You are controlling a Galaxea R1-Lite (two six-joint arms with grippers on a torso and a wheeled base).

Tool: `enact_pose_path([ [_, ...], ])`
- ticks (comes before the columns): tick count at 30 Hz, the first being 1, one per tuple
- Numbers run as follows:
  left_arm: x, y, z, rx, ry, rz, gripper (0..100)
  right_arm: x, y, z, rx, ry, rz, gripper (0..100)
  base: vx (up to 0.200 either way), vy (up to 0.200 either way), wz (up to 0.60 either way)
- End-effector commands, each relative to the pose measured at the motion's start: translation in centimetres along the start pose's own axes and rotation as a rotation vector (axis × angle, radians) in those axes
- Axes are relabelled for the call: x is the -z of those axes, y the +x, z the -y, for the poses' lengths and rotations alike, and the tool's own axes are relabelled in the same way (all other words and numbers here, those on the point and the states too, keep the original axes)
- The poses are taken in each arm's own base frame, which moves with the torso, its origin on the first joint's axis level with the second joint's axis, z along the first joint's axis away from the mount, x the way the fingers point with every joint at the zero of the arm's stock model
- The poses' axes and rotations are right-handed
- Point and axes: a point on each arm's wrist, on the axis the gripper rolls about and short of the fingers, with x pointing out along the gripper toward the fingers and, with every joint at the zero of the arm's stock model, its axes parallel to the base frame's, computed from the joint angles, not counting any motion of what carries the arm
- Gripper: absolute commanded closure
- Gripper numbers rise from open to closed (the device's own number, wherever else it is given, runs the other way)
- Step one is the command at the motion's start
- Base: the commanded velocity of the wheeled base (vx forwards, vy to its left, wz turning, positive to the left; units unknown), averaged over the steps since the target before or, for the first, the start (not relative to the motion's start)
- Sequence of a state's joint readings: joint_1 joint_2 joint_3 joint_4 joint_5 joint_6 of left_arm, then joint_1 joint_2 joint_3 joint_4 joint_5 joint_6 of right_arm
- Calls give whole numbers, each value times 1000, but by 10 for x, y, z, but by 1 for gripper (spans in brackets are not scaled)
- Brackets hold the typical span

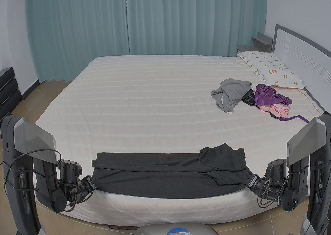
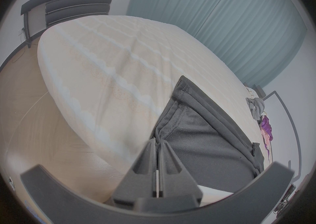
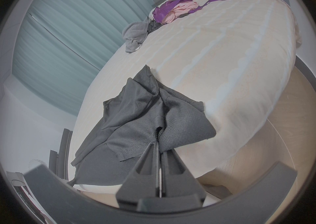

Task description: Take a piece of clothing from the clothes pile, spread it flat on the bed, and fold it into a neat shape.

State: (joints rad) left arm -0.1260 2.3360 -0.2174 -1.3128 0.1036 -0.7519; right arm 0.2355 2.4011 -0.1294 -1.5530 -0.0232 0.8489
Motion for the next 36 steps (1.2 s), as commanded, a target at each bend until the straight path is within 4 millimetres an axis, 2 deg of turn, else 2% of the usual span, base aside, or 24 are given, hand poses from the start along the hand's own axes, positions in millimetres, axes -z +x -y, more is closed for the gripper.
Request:
enact_pose_path([
  [1, -2, -10, 0, 7, 2, 9, 100, -8, -6, -1, -18, 15, 31, 100, 0, 0, 0],
  [15, 5, -28, -6, -15, 53, -24, 100, -9, -19, 4, -14, 9, 8, 100, 0, 0, 0],
  [22, 10, -27, -10, -33, 87, -49, 100, -4, -19, 8, 11, -33, -17, 100, 0, 0, 0],
  [29, 20, -16, -13, -48, 102, -87, 100, 7, -12, 13, 40, -80, -68, 100, 0, 0, 0],
  [30, 20, -16, -13, -48, 102, -87, 0, 7, -12, 13, 40, -80, -68, 0, 0, 0, 0],
  [33, 19, -17, -12, -43, 100, -83, 0, 7, -14, 10, 26, -90, -67, 0, 0, 0, 0],
  [36, 14, -19, -11, -33, 87, -59, 0, -1, -24, 5, 1, -79, -27, 0, 0, 0, 0],
])
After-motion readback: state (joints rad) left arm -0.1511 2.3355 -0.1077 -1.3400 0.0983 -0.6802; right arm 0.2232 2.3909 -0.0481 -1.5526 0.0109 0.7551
